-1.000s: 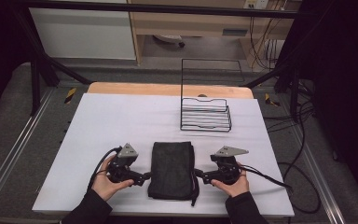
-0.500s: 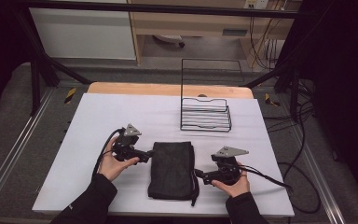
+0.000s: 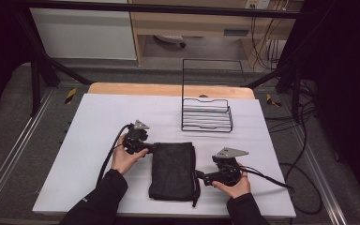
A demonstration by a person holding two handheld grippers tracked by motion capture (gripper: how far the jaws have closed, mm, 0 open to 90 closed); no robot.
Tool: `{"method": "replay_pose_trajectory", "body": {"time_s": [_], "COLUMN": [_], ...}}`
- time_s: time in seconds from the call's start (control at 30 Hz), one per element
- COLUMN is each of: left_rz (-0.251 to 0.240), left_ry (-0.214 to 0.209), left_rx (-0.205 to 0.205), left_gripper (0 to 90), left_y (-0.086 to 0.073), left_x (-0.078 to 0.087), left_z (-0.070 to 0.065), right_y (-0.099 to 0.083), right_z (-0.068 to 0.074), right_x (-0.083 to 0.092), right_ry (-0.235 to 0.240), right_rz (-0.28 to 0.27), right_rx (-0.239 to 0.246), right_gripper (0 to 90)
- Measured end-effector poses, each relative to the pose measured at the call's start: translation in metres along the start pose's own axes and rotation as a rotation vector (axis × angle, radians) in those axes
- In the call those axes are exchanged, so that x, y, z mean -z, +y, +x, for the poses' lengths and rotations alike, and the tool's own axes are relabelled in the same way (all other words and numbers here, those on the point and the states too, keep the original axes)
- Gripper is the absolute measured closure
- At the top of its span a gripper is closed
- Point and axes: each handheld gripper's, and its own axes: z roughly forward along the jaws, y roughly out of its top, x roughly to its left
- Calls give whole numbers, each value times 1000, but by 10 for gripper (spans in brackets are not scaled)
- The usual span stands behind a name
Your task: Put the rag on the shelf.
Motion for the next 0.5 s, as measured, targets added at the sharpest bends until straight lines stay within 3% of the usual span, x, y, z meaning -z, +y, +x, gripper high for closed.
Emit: {"method": "replay_pose_trajectory", "body": {"time_s": [0.13, 0.5], "left_rz": [43, 57], "left_ry": [-14, -80], "left_rx": [2, 33], "left_gripper": [423, 642], "left_y": [-3, -9], "left_x": [-8, -12], "left_z": [0, -4], "right_y": [0, 1], "right_z": [0, -1], "right_x": [0, -1], "right_ry": [0, 0], "right_rz": [7, 5], "right_rx": [-2, -3], "right_gripper": [82, 91]}}
